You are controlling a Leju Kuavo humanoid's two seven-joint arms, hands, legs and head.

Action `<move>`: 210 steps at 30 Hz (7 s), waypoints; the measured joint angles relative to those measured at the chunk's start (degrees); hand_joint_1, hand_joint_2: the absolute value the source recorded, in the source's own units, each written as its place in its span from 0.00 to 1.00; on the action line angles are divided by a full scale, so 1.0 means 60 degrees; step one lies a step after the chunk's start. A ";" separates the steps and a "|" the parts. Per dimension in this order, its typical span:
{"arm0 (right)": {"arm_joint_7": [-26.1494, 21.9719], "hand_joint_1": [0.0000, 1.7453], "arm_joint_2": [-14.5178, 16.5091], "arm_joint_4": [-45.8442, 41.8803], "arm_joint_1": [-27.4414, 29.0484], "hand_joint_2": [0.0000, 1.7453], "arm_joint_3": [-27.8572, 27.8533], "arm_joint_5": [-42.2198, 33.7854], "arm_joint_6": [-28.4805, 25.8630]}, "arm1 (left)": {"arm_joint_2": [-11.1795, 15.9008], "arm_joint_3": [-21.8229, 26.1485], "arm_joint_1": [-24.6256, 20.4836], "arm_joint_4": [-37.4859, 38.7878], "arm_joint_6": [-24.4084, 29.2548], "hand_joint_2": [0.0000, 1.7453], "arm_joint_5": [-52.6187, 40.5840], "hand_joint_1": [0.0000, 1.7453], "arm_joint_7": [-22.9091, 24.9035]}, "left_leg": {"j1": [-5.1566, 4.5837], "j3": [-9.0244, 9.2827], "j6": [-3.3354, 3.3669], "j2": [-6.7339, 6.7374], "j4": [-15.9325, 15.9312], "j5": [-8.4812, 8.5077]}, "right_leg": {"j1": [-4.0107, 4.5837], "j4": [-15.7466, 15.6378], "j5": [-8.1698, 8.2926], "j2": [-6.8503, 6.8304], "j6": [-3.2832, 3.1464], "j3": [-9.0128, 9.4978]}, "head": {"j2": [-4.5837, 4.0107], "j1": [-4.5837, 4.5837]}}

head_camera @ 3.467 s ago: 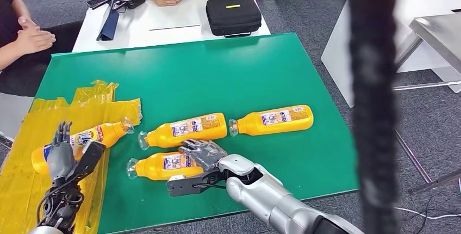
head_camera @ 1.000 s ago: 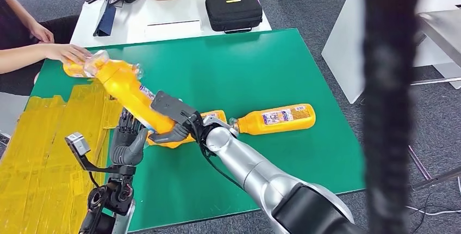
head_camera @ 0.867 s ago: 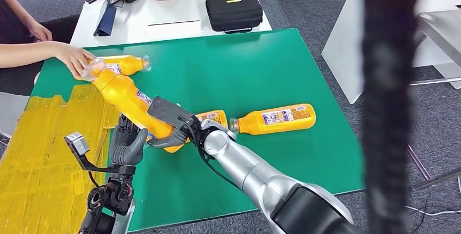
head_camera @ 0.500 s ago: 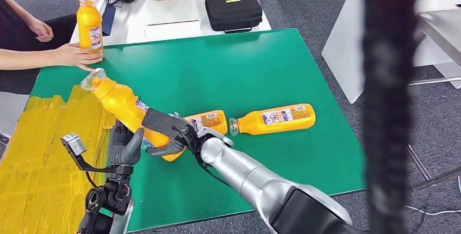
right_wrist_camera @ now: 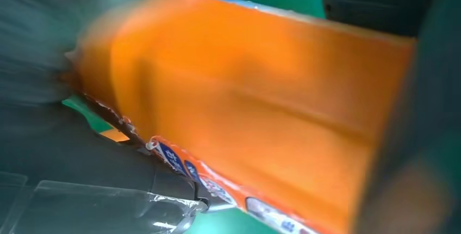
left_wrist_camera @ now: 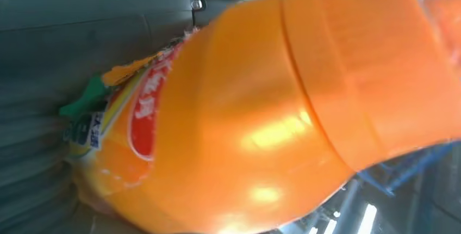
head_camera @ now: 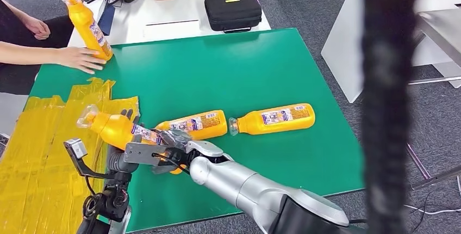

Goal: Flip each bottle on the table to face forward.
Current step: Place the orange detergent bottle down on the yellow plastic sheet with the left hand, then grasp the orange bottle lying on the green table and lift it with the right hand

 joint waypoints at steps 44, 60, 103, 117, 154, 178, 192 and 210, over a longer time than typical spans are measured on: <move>-0.4134 0.00 -0.1105 -0.1392 -0.0066 0.00 -0.3791 0.0102 -0.0359 | 0.0303 0.1546 0.0795 -0.3889 0.7607 1.00 -0.6357 1.00 -0.2117 | 0.0000 -0.0006 0.0005 -0.0025 0.0003 0.0006 | 0.0000 0.0000 0.0009 -0.0014 -0.0008 0.0001 | 0.0000 0.0003; -0.4079 0.00 -0.2055 -0.2727 0.0154 1.00 -0.6018 0.0239 0.1073 | 0.1274 0.1884 -0.1550 0.0932 0.9581 1.00 -1.7888 1.00 0.3047 | -0.0002 -0.0007 0.0009 0.0007 0.0005 0.0022 | -0.0002 0.0001 0.0029 -0.0005 0.0005 -0.0007 | 0.0000 0.0002; -0.1912 0.00 -0.1373 0.1547 -0.0975 1.00 -0.3757 0.2999 0.1617 | 0.1995 0.2689 -0.4230 0.6395 0.5090 0.00 -1.0250 0.00 -0.2710 | 0.0001 0.0029 -0.0019 -0.0026 0.0000 0.0094 | -0.0001 0.0013 0.0078 -0.0041 -0.0039 0.0029 | 0.0000 0.0000; -0.1232 0.00 -0.1359 0.2325 -0.1107 1.00 -0.3775 0.4372 0.0663 | 0.1665 0.0742 -0.3280 0.3055 0.4063 0.00 -0.5896 0.00 -0.3096 | -0.0005 -0.0035 -0.0015 -0.0039 0.0002 0.0091 | -0.0003 0.0011 0.0078 -0.0041 -0.0038 -0.0020 | 0.0000 0.0002; -0.2688 1.00 -0.1412 0.2535 -0.0971 1.00 -0.4698 0.3419 -0.0276 | 0.1829 -0.0055 -0.2858 0.2229 0.1877 1.00 -0.2688 0.00 -0.2434 | -0.0002 -0.0053 -0.0013 -0.0018 0.0003 0.0097 | -0.0004 0.0011 0.0094 -0.0023 -0.0020 -0.0040 | 0.0000 0.0001; -0.4245 1.00 -0.0581 0.0726 -0.0737 1.00 -0.6373 0.2436 -0.1181 | 0.1032 0.0292 -0.1827 0.1769 -0.0569 1.00 -0.0360 0.00 -0.1465 | -0.0002 -0.0082 -0.0013 -0.0020 0.0003 0.0094 | -0.0003 0.0011 0.0090 -0.0022 -0.0022 -0.0075 | 0.0000 0.0002; -0.2994 1.00 -0.0002 0.0992 -0.0564 1.00 -0.4464 0.0794 -0.0910 | 0.0543 -0.0086 -0.1568 0.0766 -0.0571 1.00 -0.0182 0.00 -0.0916 | 0.0000 -0.0099 -0.0013 -0.0023 0.0003 0.0094 | -0.0003 0.0011 0.0090 -0.0022 -0.0023 -0.0090 | 0.0000 0.0002; -0.1874 1.00 0.0006 0.0942 -0.0525 1.00 -0.1061 -0.0610 -0.0830 | 0.0349 -0.0420 -0.1324 0.0351 -0.0501 1.00 0.0455 0.00 -0.0650 | 0.0000 -0.0106 -0.0014 -0.0002 0.0003 0.0094 | -0.0002 0.0010 0.0090 -0.0012 -0.0023 -0.0111 | 0.0000 0.0000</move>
